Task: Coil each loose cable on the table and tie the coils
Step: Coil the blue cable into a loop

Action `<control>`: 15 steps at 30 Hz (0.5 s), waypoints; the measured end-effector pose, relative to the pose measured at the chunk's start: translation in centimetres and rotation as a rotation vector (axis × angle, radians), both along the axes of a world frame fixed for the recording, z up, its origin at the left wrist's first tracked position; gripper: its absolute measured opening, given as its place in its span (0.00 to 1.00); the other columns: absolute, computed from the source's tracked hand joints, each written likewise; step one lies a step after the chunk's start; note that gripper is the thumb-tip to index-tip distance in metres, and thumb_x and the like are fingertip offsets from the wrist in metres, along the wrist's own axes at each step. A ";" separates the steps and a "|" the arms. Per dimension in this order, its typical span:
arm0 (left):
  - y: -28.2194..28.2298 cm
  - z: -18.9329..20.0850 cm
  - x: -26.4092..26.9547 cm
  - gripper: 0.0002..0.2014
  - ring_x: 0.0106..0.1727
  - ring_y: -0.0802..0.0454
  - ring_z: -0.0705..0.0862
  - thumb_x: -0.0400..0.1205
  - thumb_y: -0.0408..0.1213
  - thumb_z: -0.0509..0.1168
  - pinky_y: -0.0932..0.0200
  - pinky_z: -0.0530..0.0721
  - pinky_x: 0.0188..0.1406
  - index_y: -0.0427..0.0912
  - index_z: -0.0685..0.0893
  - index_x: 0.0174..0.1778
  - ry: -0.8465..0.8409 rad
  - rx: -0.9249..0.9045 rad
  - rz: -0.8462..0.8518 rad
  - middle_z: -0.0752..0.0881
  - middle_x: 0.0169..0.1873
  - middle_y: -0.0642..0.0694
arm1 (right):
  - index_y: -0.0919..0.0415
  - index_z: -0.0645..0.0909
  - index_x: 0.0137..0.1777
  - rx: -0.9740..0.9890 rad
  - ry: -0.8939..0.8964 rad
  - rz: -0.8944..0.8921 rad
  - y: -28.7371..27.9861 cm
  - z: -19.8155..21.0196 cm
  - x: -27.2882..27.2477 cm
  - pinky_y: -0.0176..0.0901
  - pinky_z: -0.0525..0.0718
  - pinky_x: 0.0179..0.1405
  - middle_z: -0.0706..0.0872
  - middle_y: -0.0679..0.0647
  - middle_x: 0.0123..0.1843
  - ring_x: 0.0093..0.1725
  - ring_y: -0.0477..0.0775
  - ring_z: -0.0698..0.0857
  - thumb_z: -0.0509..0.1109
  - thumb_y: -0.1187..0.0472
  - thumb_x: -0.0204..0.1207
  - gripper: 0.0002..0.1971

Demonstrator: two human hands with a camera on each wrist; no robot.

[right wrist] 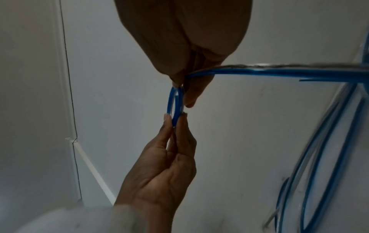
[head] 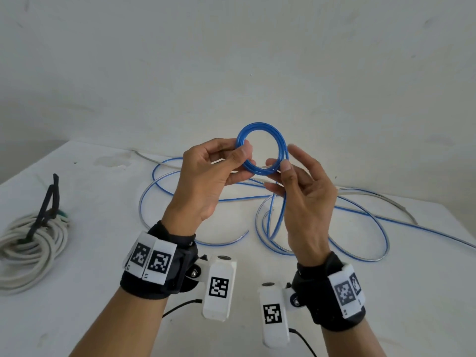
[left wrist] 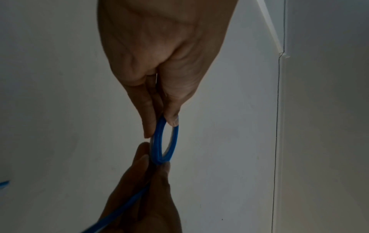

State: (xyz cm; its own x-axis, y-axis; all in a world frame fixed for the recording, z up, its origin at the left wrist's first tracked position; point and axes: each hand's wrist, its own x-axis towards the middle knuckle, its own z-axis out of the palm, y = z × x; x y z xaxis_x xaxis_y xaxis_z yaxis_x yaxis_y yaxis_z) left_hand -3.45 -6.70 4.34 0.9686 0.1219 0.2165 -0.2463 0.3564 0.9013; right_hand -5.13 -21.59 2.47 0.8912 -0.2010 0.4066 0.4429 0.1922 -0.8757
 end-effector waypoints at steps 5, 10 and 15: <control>-1.0 -0.6 0.1 0.11 0.46 0.42 0.93 0.81 0.33 0.74 0.55 0.91 0.46 0.30 0.88 0.55 0.017 -0.038 -0.006 0.91 0.42 0.35 | 0.62 0.84 0.60 0.085 0.037 -0.028 0.2 -0.1 -0.2 0.44 0.91 0.41 0.94 0.61 0.50 0.51 0.61 0.94 0.74 0.65 0.80 0.09; -1.3 -0.8 0.1 0.10 0.45 0.45 0.93 0.82 0.33 0.72 0.56 0.91 0.45 0.30 0.88 0.55 0.066 -0.114 -0.042 0.92 0.40 0.40 | 0.62 0.84 0.61 0.091 0.010 0.010 -0.3 0.5 -0.2 0.42 0.90 0.45 0.94 0.64 0.51 0.50 0.59 0.94 0.78 0.67 0.74 0.16; -1.4 -0.8 0.1 0.08 0.45 0.43 0.93 0.82 0.32 0.72 0.54 0.91 0.46 0.32 0.88 0.53 0.045 -0.080 -0.052 0.92 0.41 0.39 | 0.59 0.83 0.58 0.060 -0.001 -0.040 -0.3 0.1 0.0 0.42 0.89 0.43 0.94 0.61 0.46 0.47 0.60 0.94 0.79 0.68 0.74 0.14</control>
